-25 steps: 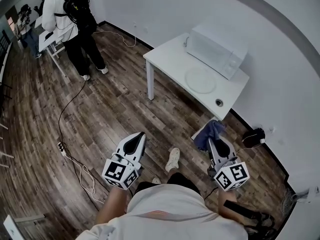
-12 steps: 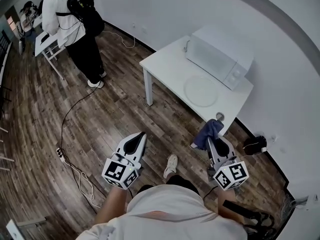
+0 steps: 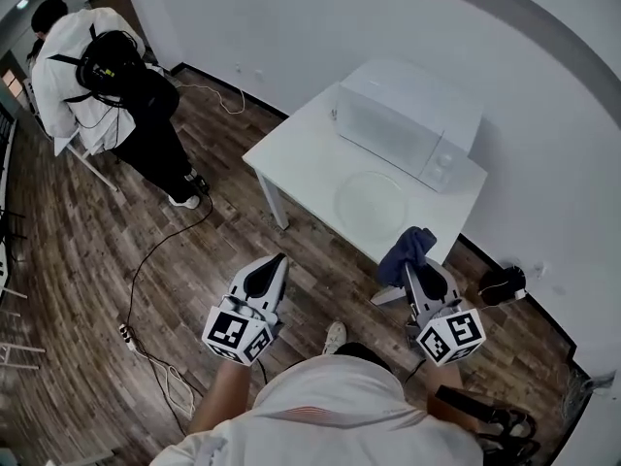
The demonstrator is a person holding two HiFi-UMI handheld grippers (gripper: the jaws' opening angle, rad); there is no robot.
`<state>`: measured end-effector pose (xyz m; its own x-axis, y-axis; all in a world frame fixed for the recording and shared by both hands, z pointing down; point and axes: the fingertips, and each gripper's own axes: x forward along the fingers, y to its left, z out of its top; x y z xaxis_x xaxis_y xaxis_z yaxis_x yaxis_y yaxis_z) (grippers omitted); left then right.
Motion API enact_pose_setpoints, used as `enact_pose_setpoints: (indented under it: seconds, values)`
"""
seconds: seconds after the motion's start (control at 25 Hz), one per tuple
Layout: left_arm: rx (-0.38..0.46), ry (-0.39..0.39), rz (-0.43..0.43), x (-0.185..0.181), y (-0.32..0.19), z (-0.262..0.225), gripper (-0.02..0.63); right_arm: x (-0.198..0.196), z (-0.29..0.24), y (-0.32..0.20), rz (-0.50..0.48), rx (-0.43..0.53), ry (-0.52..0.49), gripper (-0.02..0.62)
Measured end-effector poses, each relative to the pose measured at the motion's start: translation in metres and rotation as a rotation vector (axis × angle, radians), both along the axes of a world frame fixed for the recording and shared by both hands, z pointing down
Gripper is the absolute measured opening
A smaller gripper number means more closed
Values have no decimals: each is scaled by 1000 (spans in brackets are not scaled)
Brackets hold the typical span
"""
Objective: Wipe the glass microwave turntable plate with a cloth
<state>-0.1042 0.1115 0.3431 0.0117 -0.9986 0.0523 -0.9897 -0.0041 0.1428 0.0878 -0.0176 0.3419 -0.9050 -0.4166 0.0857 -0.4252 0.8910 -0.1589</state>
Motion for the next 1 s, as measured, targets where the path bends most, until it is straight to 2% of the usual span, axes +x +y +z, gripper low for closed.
enact_pose_setpoints:
  seconds: [0.24, 0.6, 1.0]
  values:
    - [-4, -7, 14, -8, -64, 2, 11, -10, 3, -59, 3, -6, -8, 61]
    - [-23, -3, 71, -22, -131, 5, 11, -18, 14, -110, 50, -39, -12, 61]
    - [-20, 20, 233, -66, -219, 18, 11, -53, 26, -159, 186, -57, 20, 61]
